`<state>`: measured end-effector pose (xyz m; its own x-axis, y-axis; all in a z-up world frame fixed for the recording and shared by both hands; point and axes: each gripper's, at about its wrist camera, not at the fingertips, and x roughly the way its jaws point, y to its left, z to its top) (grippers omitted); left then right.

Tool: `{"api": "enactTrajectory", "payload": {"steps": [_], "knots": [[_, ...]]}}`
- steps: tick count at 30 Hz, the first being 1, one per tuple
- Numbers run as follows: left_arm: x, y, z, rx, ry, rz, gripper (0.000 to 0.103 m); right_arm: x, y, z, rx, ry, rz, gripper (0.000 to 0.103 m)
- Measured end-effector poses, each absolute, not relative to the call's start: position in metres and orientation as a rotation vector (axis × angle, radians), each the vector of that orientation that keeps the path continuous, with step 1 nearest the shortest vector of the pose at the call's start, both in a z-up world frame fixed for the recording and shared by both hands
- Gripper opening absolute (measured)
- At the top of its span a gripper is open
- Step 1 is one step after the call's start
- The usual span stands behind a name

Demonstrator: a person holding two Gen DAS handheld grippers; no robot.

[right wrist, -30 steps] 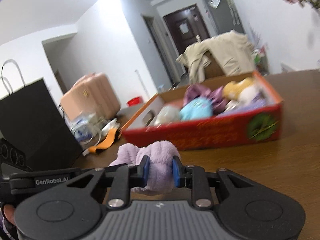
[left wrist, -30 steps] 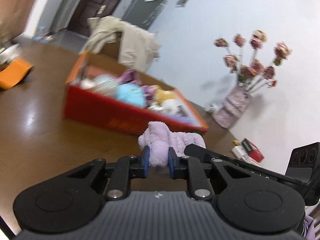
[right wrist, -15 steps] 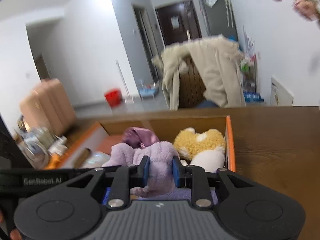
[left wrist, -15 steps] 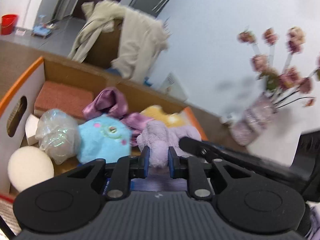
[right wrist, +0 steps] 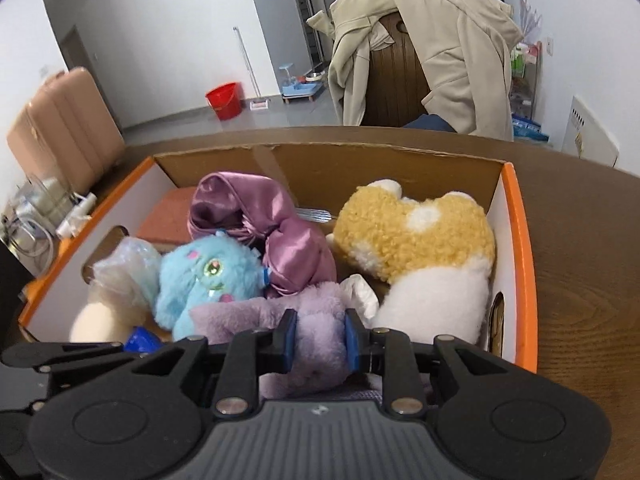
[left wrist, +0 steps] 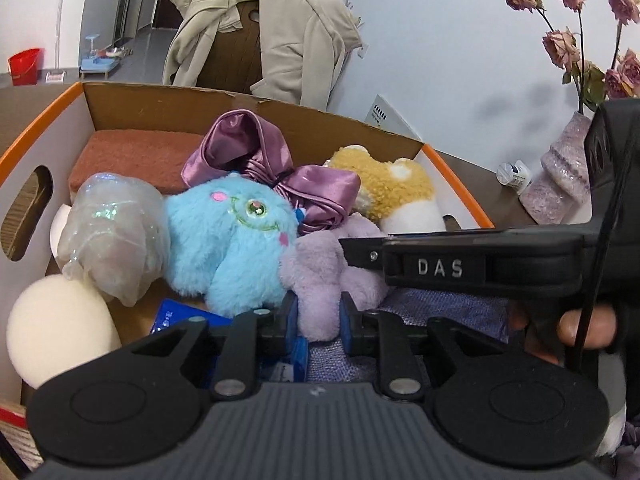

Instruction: Organize soft objects

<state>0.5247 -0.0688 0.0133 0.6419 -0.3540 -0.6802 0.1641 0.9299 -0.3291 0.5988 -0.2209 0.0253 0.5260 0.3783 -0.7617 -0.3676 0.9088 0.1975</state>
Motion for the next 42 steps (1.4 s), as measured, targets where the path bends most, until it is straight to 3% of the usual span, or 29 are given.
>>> {"api": "enactTrajectory", "payload": {"steps": [2,7,9,13,15,20,24,31,34,42], "knots": [[0.524,-0.066,0.017,-0.259,0.815,-0.287,0.036,0.598,-0.22,0.027,0.01,0.91,0.438,0.027],[0.509,-0.055,0.036,-0.23,0.791,-0.271,0.038,0.584,-0.227,0.042,0.031,0.838,0.405,0.037],[0.499,-0.05,0.049,-0.214,0.765,-0.251,0.041,0.572,-0.229,0.058,0.047,0.801,0.396,0.049],[0.474,-0.034,0.079,-0.152,0.688,-0.219,0.049,0.541,-0.235,0.098,0.028,0.742,0.401,0.054],[0.462,-0.026,0.093,-0.111,0.653,-0.178,0.05,0.523,-0.242,0.118,0.007,0.711,0.38,0.063],[0.428,0.003,0.126,-0.039,0.569,-0.084,0.073,0.479,-0.27,0.153,0.002,0.646,0.302,0.071],[0.4,0.02,0.144,0.008,0.506,-0.032,0.078,0.447,-0.283,0.164,0.0,0.609,0.224,0.078],[0.361,0.029,0.148,0.009,0.435,-0.004,0.084,0.395,-0.274,0.17,0.016,0.519,0.193,0.08],[0.339,0.026,0.142,0.027,0.405,-0.013,0.085,0.364,-0.266,0.167,0.013,0.453,0.179,0.085],[0.232,0.018,0.123,0.032,0.25,-0.013,0.092,0.252,-0.247,0.131,0.022,0.268,0.173,0.085]]}}
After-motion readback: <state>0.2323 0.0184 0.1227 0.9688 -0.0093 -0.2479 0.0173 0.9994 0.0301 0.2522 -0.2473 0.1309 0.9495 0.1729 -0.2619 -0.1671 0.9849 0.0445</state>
